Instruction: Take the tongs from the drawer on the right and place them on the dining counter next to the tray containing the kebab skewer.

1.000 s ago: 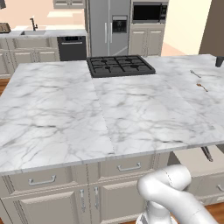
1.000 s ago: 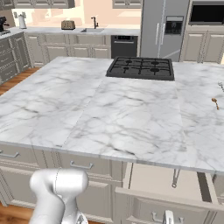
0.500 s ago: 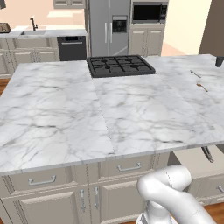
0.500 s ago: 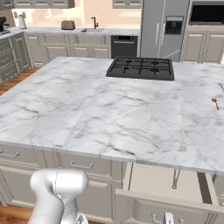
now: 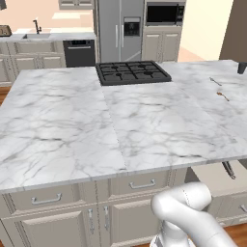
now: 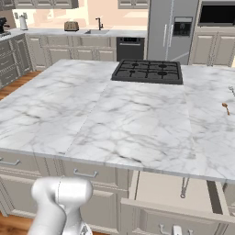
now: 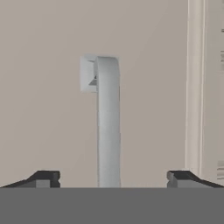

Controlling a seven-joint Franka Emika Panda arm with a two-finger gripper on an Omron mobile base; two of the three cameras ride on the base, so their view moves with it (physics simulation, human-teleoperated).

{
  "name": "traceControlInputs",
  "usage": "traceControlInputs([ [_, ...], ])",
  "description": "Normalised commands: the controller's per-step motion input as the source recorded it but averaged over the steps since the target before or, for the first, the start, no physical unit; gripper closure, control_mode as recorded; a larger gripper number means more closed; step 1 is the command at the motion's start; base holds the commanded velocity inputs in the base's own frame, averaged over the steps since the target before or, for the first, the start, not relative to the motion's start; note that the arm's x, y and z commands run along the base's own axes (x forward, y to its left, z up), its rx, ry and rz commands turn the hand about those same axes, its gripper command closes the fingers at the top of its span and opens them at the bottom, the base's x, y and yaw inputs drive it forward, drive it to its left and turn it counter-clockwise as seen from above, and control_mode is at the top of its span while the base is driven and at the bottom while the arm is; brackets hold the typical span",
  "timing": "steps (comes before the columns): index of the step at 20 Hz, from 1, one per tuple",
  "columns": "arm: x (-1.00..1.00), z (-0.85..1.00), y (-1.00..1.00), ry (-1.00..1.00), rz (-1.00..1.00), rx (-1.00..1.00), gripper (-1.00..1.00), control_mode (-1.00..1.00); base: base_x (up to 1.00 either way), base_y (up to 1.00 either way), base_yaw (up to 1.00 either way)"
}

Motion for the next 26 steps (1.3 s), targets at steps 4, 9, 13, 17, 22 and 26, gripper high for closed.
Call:
traceControlInputs([
  [4,-0.37,0.0,0.0,0.0,0.0,0.0,-1.0,-1.0,0.0,0.0,0.0],
  [9,-0.41,0.11,0.0,0.0,0.0,-0.01,-1.0,-1.0,0.0,0.0,0.0],
  [13,-0.31,0.29,0.0,0.0,0.0,-0.01,-1.0,-1.0,0.0,0.0,0.0],
  [17,-0.34,0.38,0.0,0.0,0.0,-0.01,-1.0,-1.0,0.0,0.0,0.0],
  [22,-0.39,0.34,0.0,0.0,0.0,-0.01,-1.0,-1.0,0.0,0.0,0.0],
  [26,-0.26,0.3,0.0,0.0,0.0,-0.02,-1.0,-1.0,0.0,0.0,0.0],
])
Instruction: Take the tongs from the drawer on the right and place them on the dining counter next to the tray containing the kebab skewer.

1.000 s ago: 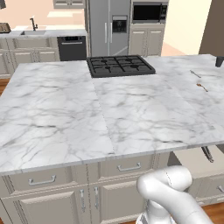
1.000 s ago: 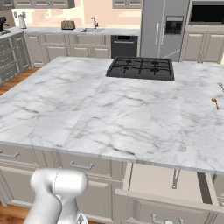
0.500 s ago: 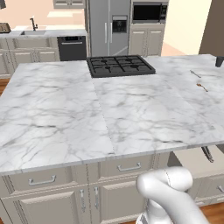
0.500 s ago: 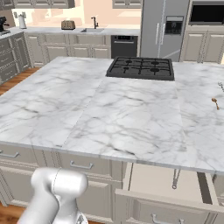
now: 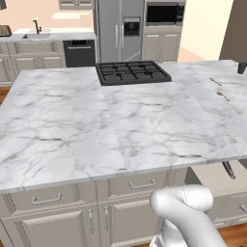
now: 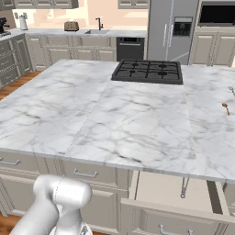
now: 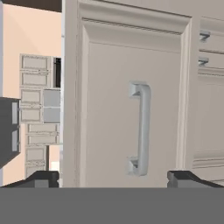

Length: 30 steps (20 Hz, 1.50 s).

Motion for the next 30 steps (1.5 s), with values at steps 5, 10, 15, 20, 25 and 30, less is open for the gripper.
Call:
traceControlInputs([
  [5,-0.21,0.28,0.0,0.0,0.0,-0.01,-1.0,-1.0,0.0,0.0,0.0],
  [10,-0.13,0.21,0.0,0.0,0.0,-0.01,-1.0,-1.0,0.0,0.0,0.0],
  [15,-0.03,0.2,0.0,0.0,0.0,0.0,-1.0,-1.0,0.0,0.0,0.0],
  [20,0.0,0.2,0.0,0.0,0.0,0.0,-1.0,-1.0,0.0,0.0,0.0],
  [25,0.0,0.15,0.0,0.01,0.0,0.0,-1.0,-1.0,0.0,0.0,0.0],
  [30,0.0,0.13,0.0,0.02,0.0,0.0,-1.0,-1.0,0.0,0.0,0.0],
])
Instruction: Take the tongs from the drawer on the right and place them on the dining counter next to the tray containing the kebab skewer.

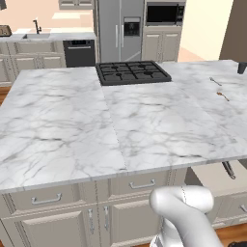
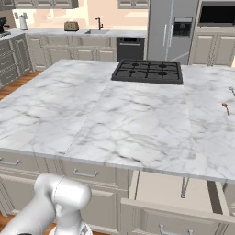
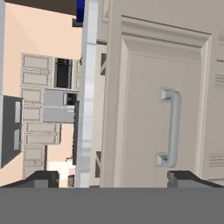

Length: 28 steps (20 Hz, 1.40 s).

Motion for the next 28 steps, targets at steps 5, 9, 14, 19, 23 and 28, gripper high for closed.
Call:
traceControlInputs([
  [5,0.0,0.2,0.0,0.05,0.0,0.0,-1.0,-1.0,0.0,0.0,0.0],
  [9,0.0,0.2,0.0,0.06,0.0,0.0,-1.0,-1.0,0.0,0.0,0.0],
  [14,0.0,0.2,0.0,0.07,0.0,0.0,-1.0,-1.0,0.0,0.0,0.0],
  [19,0.04,0.17,0.0,0.07,0.0,0.0,-1.0,-1.0,0.0,0.0,0.0],
  [23,0.11,0.1,0.0,0.06,0.0,0.0,-1.0,-1.0,0.0,0.0,0.0],
  [28,0.18,0.03,0.03,0.05,0.0,0.0,-1.0,-1.0,0.0,0.0,0.0],
])
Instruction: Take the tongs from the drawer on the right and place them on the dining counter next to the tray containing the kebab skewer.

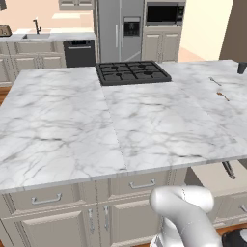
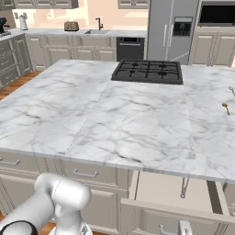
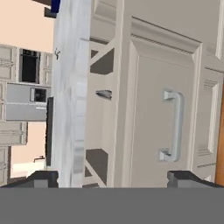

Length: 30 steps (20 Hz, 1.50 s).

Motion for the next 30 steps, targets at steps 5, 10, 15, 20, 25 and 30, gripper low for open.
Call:
traceControlInputs([
  [5,0.23,0.0,0.08,0.02,0.0,0.0,-1.0,-1.0,0.0,0.0,0.0],
  [10,0.25,0.02,0.07,0.06,0.0,0.0,-1.0,-1.0,0.0,0.0,0.0],
  [15,0.25,0.0,0.0,0.08,0.0,0.0,-1.0,-1.0,0.0,0.0,0.0],
  [20,0.28,0.0,0.0,0.11,0.0,0.0,-1.0,-1.0,0.0,0.0,0.0],
  [25,0.28,0.0,0.0,0.05,0.0,0.0,-1.0,-1.0,0.0,0.0,0.0],
  [30,0.24,0.0,0.0,0.1,0.0,0.0,-1.0,-1.0,0.0,0.0,0.0],
])
